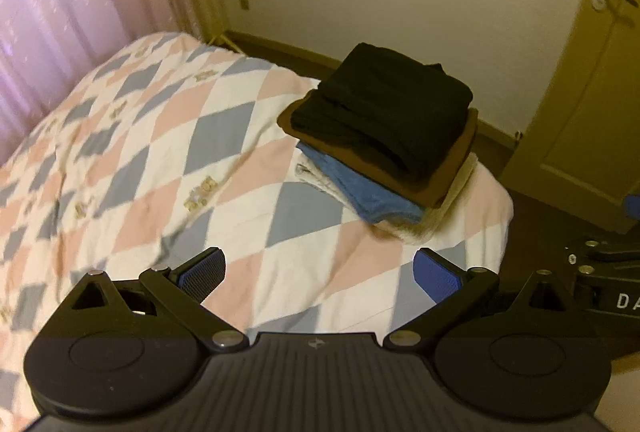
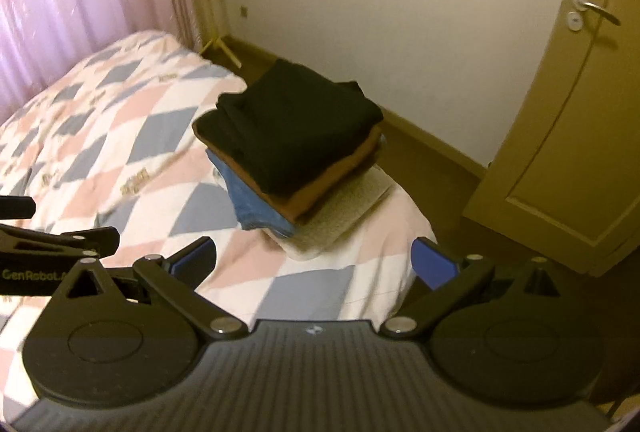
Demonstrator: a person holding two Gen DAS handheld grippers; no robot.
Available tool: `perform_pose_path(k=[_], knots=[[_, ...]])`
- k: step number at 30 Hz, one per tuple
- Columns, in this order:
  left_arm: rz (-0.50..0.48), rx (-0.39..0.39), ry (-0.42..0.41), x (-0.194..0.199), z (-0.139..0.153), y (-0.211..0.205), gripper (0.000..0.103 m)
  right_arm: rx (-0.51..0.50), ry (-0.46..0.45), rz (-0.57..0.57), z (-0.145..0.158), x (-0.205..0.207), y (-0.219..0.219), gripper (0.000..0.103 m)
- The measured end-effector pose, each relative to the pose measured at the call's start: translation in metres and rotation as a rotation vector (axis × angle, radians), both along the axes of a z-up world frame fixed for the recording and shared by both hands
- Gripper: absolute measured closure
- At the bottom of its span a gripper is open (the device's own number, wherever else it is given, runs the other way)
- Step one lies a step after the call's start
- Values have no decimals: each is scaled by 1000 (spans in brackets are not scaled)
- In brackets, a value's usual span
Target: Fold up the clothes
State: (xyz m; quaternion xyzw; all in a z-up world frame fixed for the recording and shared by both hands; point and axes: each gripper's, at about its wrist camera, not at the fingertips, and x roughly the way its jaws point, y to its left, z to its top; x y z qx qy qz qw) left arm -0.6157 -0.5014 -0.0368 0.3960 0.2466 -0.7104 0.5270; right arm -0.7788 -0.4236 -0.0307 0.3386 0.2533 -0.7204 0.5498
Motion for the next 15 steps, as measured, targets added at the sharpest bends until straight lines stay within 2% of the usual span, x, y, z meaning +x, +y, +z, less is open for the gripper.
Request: perform_pose_path(k=[5,9,15], knots=[[71,35,13,-24,-8,-4,0,26,-4,47,-3,-32,-19,0],[81,35,16,-30,-8,-10,0,17,-31,72,-1,-44,-36,0],[56,13,-24,-35,-7,-29,0,-4,-28,83,1,-46,-54,0]])
